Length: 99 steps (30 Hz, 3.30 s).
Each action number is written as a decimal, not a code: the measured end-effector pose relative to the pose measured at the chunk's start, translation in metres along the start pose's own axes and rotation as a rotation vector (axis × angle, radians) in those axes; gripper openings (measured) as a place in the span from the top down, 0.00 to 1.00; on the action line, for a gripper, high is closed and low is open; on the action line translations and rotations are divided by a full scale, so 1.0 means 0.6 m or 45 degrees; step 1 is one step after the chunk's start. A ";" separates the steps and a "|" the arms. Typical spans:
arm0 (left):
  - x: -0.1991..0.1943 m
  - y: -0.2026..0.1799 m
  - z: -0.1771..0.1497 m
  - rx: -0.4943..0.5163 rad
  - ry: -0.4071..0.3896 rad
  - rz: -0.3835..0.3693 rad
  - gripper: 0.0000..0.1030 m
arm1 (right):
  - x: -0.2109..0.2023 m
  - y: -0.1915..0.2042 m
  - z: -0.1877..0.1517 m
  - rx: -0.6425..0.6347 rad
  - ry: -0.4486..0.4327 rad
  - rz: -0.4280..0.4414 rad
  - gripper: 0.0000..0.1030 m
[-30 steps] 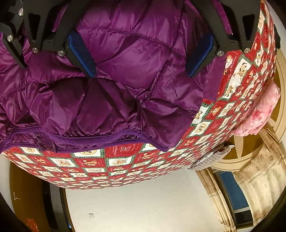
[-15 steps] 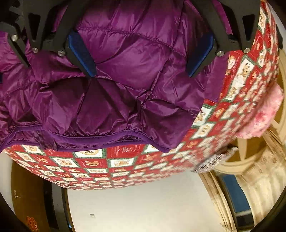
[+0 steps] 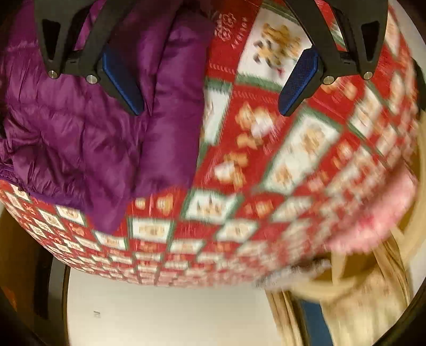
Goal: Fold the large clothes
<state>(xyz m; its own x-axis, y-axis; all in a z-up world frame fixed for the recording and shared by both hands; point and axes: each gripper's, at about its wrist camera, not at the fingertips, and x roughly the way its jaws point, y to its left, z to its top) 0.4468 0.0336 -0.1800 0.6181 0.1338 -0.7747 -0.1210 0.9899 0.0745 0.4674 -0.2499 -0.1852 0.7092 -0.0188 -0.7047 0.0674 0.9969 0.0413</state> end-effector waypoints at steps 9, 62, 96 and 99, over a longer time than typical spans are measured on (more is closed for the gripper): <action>0.028 -0.006 -0.034 -0.051 0.041 -0.097 0.01 | 0.068 -0.003 -0.019 -0.035 0.109 -0.088 0.15; -0.323 0.056 0.005 0.128 -0.461 -0.346 0.91 | -0.154 -0.116 -0.103 0.176 -0.096 0.050 0.17; -0.366 -0.349 -0.080 0.750 -0.584 -0.278 0.13 | -0.172 -0.355 -0.143 0.521 -0.001 -0.131 0.20; -0.298 -0.274 -0.013 0.517 -0.440 -0.130 0.13 | -0.196 -0.312 -0.065 0.402 -0.041 -0.102 0.34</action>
<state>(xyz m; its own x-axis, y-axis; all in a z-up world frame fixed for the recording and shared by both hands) 0.3503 -0.1534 -0.0584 0.8386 -0.0236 -0.5443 0.2206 0.9282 0.2996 0.3440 -0.4312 -0.1375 0.7144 -0.1039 -0.6920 0.3346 0.9193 0.2075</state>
